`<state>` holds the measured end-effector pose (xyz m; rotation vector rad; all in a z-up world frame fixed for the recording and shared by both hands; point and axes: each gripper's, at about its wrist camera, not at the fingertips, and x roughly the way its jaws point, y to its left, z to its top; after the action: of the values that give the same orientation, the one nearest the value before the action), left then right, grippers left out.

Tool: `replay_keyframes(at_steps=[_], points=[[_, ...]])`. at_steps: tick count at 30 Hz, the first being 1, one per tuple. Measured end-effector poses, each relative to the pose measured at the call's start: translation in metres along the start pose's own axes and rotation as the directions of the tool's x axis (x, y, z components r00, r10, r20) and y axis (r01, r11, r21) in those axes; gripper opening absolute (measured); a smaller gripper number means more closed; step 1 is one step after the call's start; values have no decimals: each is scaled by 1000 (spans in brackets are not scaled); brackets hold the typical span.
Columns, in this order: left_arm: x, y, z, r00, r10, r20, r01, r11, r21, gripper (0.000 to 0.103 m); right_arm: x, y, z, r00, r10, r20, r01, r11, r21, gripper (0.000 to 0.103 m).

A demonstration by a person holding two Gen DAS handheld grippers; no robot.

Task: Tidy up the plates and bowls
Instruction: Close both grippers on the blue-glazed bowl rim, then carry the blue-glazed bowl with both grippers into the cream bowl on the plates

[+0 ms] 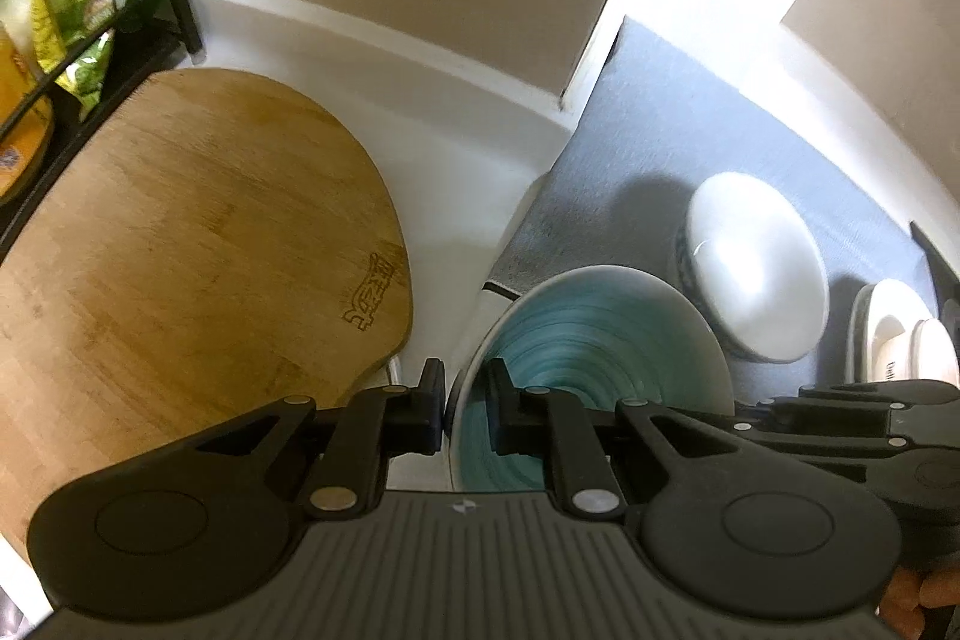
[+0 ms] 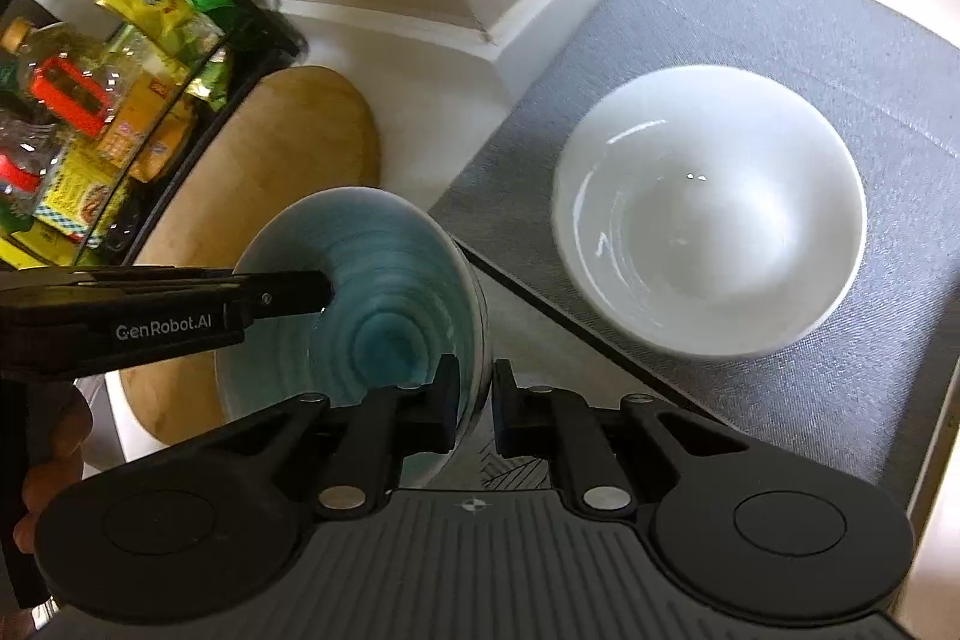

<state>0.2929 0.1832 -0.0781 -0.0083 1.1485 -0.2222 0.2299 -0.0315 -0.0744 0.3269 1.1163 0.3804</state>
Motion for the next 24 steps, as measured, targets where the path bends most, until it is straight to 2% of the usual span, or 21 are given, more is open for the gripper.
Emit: replay_keyframes(at_steps=[5, 12, 18, 24], points=[[-19, -5, 3, 999, 0, 44, -1, 1000, 5, 15, -20, 4, -2, 999, 16, 36, -16, 1000, -17, 12], [-42, -36, 6, 995, -26, 96, 21, 998, 55, 15, -55, -10, -7, 995, 16, 103, -16, 1000, -1, 12], [-51, -80, 8, 990, -78, 116, 63, 991, 121, 15, -88, -35, -20, 987, -12, 163, 5, 999, 46, 12], [-52, -140, 11, 979, -168, 117, 138, 964, 228, 15, -132, -75, -39, 967, -91, 236, 63, 990, 123, 11]])
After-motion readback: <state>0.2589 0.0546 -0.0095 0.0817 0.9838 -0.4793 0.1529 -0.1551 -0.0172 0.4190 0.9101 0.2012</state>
